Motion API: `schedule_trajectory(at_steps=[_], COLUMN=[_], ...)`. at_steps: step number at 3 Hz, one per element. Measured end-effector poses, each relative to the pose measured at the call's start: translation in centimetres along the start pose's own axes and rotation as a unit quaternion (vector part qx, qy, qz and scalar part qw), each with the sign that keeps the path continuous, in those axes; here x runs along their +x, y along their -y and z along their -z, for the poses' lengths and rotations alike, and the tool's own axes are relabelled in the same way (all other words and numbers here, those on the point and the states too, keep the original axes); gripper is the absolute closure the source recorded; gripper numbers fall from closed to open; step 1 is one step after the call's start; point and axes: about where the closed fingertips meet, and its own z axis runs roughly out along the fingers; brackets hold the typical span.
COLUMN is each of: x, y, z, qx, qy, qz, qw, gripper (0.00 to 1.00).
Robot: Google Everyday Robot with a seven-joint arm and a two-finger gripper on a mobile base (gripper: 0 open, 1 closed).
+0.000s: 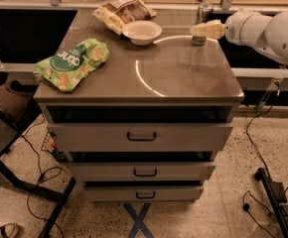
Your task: Move redbull can near green rice chip bag
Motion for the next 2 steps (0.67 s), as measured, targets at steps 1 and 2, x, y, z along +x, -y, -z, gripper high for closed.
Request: schedule_trajectory(at_steps=[1,2], x=[0.8,1.4], y=[0.8,1.3], z=[-1.4,-2.8], qx=[0.016,0.023], qy=[0.017,0.045], qz=[-0.027,-0.059], qw=[0.9994,0.9970], gripper=[0.00,0.00])
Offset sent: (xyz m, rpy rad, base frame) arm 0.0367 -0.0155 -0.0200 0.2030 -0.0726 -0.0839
